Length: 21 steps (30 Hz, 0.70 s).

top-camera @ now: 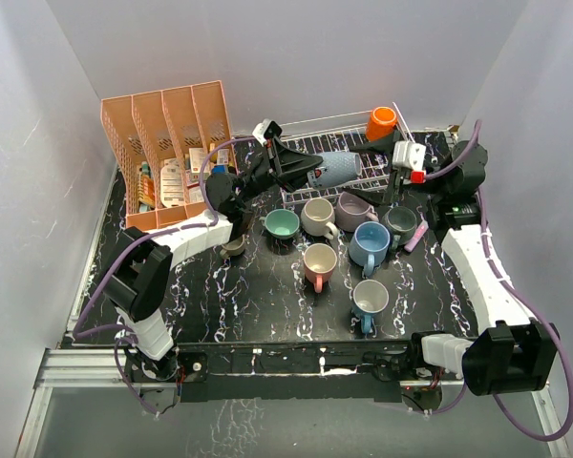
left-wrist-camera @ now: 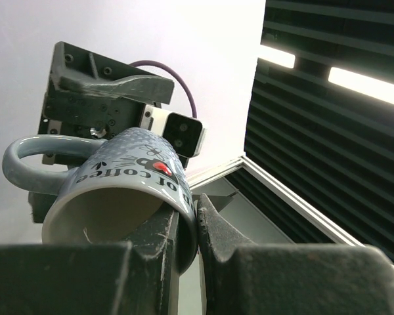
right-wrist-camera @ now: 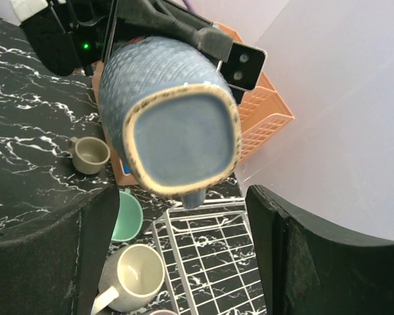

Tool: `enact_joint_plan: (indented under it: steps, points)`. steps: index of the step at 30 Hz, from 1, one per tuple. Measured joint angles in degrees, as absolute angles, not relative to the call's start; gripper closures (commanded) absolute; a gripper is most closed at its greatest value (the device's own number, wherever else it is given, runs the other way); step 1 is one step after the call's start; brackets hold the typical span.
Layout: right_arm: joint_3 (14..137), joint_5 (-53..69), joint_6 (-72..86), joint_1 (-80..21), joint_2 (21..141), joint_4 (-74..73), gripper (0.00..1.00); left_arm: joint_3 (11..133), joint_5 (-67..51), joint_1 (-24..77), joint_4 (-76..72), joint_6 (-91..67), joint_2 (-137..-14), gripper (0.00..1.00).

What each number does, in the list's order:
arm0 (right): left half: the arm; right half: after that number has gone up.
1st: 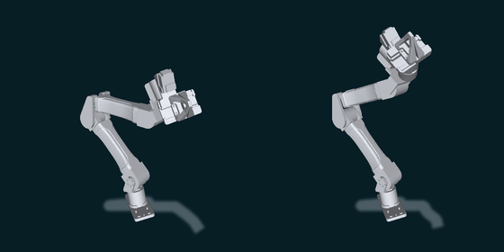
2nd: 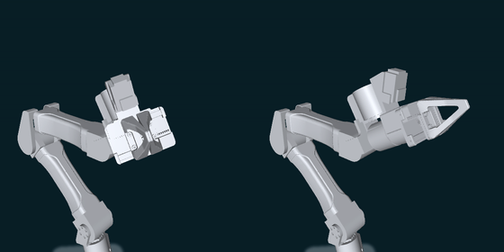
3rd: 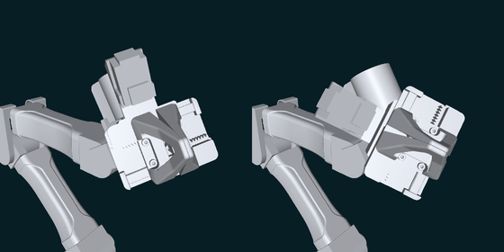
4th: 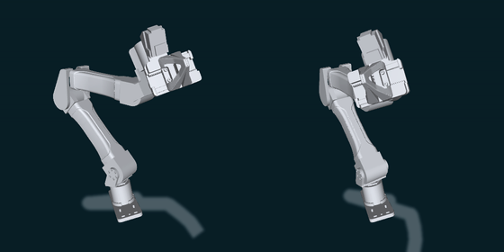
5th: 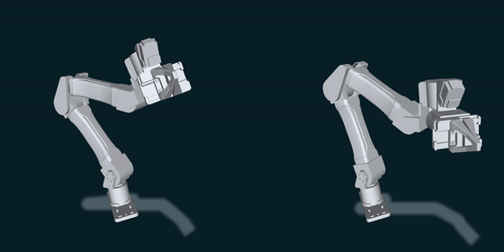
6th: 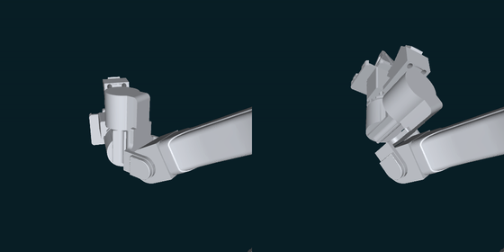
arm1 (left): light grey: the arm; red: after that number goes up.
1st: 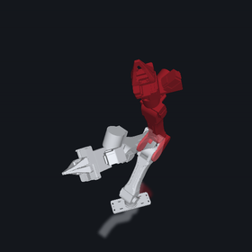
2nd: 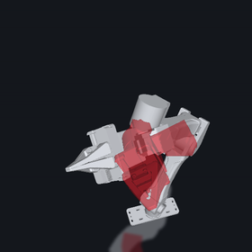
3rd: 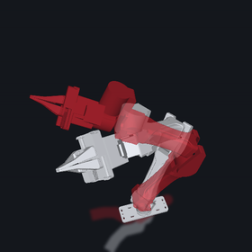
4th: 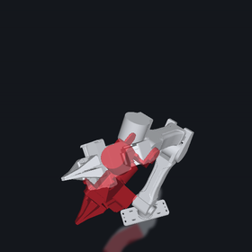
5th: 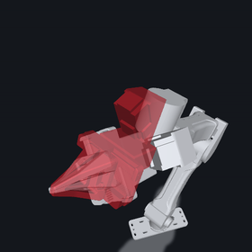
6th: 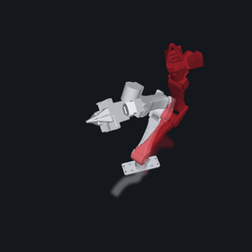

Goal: Load the cups into the dish rack
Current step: Turn the cup upside down in the dish rack.

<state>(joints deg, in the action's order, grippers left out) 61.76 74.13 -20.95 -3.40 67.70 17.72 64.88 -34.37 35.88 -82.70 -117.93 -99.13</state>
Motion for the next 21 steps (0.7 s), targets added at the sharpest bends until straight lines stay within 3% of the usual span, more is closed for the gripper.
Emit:
enact_joint_plan:
  steps: [9,21]
  points:
    - [60.1,74.9,-21.5,-4.2,68.0,18.5,0.33,64.9,-34.7,35.9,-82.7,-118.0,-99.1,1.0]
    - [57.5,73.5,-13.2,-7.3,69.4,30.2,0.48,65.7,-34.9,36.0,-82.7,-118.1,-99.1,1.0]
